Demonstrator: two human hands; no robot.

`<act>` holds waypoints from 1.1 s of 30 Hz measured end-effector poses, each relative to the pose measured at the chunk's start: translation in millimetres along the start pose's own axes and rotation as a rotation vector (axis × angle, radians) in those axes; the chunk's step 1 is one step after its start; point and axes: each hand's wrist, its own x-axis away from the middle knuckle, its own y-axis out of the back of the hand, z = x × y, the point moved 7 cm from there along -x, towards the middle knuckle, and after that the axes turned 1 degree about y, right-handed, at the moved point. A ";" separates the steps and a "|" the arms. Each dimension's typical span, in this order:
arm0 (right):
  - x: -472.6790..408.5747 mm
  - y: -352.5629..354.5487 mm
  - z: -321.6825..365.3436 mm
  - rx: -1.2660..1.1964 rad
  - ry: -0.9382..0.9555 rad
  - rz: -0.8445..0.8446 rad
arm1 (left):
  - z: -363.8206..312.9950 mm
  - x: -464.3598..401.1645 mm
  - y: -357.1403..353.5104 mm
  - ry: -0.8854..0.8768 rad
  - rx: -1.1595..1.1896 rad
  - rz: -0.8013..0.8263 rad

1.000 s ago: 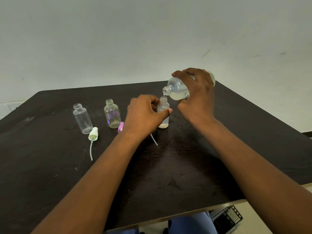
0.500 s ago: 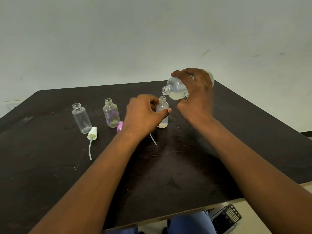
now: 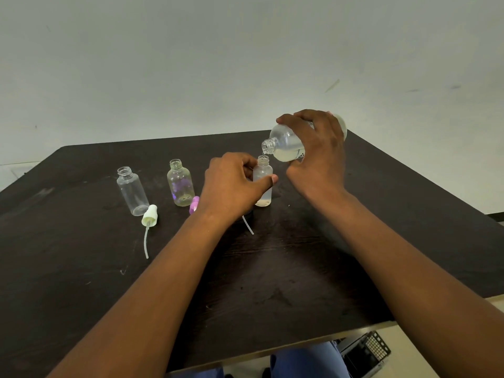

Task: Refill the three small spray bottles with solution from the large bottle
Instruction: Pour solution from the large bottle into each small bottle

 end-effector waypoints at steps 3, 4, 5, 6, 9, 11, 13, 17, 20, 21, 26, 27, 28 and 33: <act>-0.5 0.5 0.7 0.002 0.002 0.003 | -0.5 0.5 0.3 0.002 0.001 0.003; -0.6 1.0 0.7 0.003 0.000 0.003 | -0.7 0.7 0.4 0.001 0.000 0.003; -0.7 1.2 0.5 0.003 -0.002 0.003 | -0.7 0.7 0.5 0.001 -0.003 0.003; -0.8 1.4 0.4 0.004 -0.002 0.004 | -0.8 0.6 0.5 0.001 -0.005 0.002; -1.2 1.5 0.0 0.003 -0.002 0.005 | -0.4 0.1 0.3 0.005 -0.004 0.003; -1.3 1.3 -0.2 0.001 -0.003 0.005 | -0.6 0.0 0.2 0.005 -0.006 0.004; -1.0 1.4 0.3 -0.003 -0.002 0.001 | -0.8 0.2 0.5 0.006 -0.006 0.004; 0.5 0.7 1.2 -0.008 -0.002 0.002 | -0.1 1.1 0.8 0.014 -0.003 0.003; 1.0 1.1 1.4 -0.007 -0.002 0.001 | 0.3 1.6 1.1 0.014 0.001 0.002; 1.1 1.1 1.3 -0.005 -0.002 0.002 | 0.3 1.6 1.1 0.013 0.001 0.003; 1.5 -0.3 0.9 -0.006 -0.001 0.011 | 1.1 1.6 1.1 0.010 -0.003 0.000; 1.4 -0.4 1.0 -0.004 -0.001 0.013 | 1.4 1.4 1.1 0.009 -0.001 0.000; 1.1 -0.4 0.8 -0.004 0.000 0.012 | 1.3 1.2 1.1 0.009 0.000 0.001; 0.9 -0.1 1.4 -0.003 -0.001 0.005 | 1.8 0.6 1.0 0.004 0.002 -0.001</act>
